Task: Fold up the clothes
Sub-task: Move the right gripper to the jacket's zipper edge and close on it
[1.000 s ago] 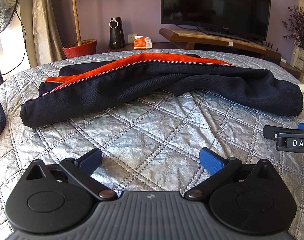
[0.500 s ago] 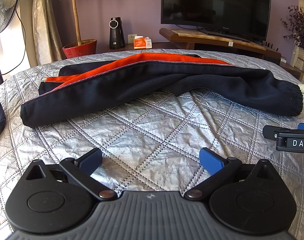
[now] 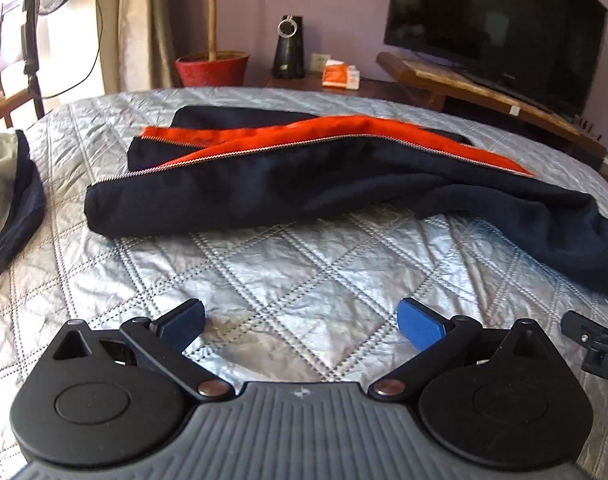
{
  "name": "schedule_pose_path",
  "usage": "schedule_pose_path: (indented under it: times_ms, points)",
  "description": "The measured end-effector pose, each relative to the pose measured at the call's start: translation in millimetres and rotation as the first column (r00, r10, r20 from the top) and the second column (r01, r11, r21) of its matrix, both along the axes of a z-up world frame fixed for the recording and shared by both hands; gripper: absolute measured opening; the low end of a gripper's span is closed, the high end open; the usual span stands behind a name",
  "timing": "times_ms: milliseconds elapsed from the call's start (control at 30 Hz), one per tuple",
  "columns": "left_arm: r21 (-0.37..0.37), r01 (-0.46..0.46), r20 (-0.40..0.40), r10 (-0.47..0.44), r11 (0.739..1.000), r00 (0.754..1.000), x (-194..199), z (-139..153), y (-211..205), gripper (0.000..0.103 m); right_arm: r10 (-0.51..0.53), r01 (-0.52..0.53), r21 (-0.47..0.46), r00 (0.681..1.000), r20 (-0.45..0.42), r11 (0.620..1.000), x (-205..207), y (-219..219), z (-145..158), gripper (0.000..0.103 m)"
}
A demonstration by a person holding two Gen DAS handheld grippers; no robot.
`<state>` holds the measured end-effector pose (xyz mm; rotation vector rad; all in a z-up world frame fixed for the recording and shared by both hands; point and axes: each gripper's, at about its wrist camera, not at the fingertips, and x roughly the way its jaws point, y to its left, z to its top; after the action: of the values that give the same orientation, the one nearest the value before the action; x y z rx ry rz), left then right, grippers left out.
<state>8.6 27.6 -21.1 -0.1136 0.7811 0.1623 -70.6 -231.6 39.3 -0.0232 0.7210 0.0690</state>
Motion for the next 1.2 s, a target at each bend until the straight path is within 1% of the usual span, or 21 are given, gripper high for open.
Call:
schedule_pose_path:
  times_ms: [67,167,200,267,333,367,400,433,533,567,600,633,667,800,833,867,900,967,1133,1167,1200]
  points:
    - [0.03,-0.021,-0.013,0.021,0.999,1.0,2.3,1.7,4.9,0.102,0.069,-0.069,-0.013,0.998,0.0,0.998,-1.8,-5.7,8.6,0.102]
    - [0.046,-0.052,0.02,0.051,0.998,0.998,-0.5,8.9,12.7,0.102,0.19,-0.189,-0.055,0.981,0.025,0.981,-5.9,-15.8,29.1,0.101]
    - [0.049,-0.063,0.032,0.062,0.997,0.998,-1.4,11.8,15.6,0.102,0.207,-0.2,-0.088,0.974,0.087,0.976,-8.2,-15.3,39.6,0.101]
    - [0.067,-0.103,0.057,0.099,0.992,0.993,-2.1,17.5,22.7,0.102,0.249,-0.221,-0.156,0.947,0.201,0.963,-11.6,-13.5,59.9,0.101]
    - [0.096,-0.158,0.075,0.151,0.983,0.986,-2.4,22.2,30.5,0.102,0.361,-0.316,-0.237,0.916,0.174,0.919,7.8,4.5,68.8,0.094]
    - [0.106,-0.183,0.079,0.175,0.977,0.981,-2.4,23.6,35.0,0.102,0.411,-0.361,-0.276,0.899,0.15,0.891,19.3,15.0,71.6,0.069]
    - [0.104,-0.2,0.079,0.192,0.974,0.978,-1.4,24.4,39.6,0.102,0.438,-0.384,-0.311,0.89,0.126,0.869,30.3,26.5,71.1,0.038]
    - [0.098,-0.213,0.078,0.206,0.972,0.975,-0.2,25.1,44.2,0.102,0.467,-0.409,-0.329,0.877,0.117,0.851,37.5,36.9,70.0,0.035]
    - [0.068,-0.233,0.074,0.228,0.97,0.971,3.6,23.8,55.8,0.102,0.539,-0.471,-0.389,0.838,0.082,0.792,56.5,68.5,64.9,0.042]
    - [0.065,-0.236,0.071,0.232,0.97,0.97,5.5,22.5,55.3,0.102,0.556,-0.484,-0.413,0.828,0.067,0.771,61.5,79.1,62.1,0.063]
    - [0.062,-0.239,0.066,0.235,0.969,0.97,5.3,21.7,57.2,0.102,0.572,-0.498,-0.434,0.818,0.052,0.751,66.3,89.4,59.3,0.079]
    - [0.058,-0.243,0.063,0.239,0.968,0.969,2.7,21.6,60.1,0.102,0.589,-0.516,-0.44,0.807,0.036,0.735,70.0,96.8,55.6,0.08]
    - [0.054,-0.247,0.062,0.244,0.967,0.968,-0.7,21.7,63.0,0.102,0.604,-0.536,-0.441,0.796,0.019,0.72,74.0,102.2,51.6,0.079]
    - [0.047,-0.273,0.071,0.269,0.961,0.96,-6.5,25.2,72.4,0.102,0.624,-0.555,-0.442,0.782,0.013,0.705,79.5,115.4,43.3,0.059]
    - [0.043,-0.28,0.073,0.277,0.959,0.958,-7.7,25.7,74.2,0.102,0.628,-0.57,-0.42,0.778,0.0,0.706,81.0,114.4,43.5,0.051]
    - [0.038,-0.288,0.073,0.285,0.957,0.956,-8.8,26.1,76.0,0.102,0.633,-0.585,-0.398,0.774,-0.012,0.707,82.6,113.5,43.7,0.021]
    - [0.034,-0.296,0.074,0.293,0.955,0.953,-9.9,26.5,77.7,0.102,0.641,-0.601,-0.379,0.767,-0.025,0.704,82.2,112.4,44.2,0.013]
    - [0.027,-0.312,0.078,0.31,0.95,0.948,-11.0,27.8,80.5,0.102,0.692,-0.653,-0.392,0.72,-0.055,0.648,54.5,107.5,47.3,0.006]
    - [0.021,-0.356,0.113,0.352,0.934,0.929,-15.2,34.0,86.2,0.102,0.8,-0.769,-0.407,0.584,-0.135,0.493,-14.8,94.3,55.0,0.005]
    - [0.027,-0.363,0.12,0.358,0.931,0.926,-16.4,35.5,86.8,0.102,0.816,-0.8,-0.369,0.556,-0.16,0.473,-27.0,85.3,56.2,0.006]
    - [0.031,-0.368,0.123,0.362,0.929,0.924,-17.3,36.3,87.5,0.102,0.806,-0.79,-0.361,0.573,-0.147,0.496,-36.2,75.8,61.5,0.003]
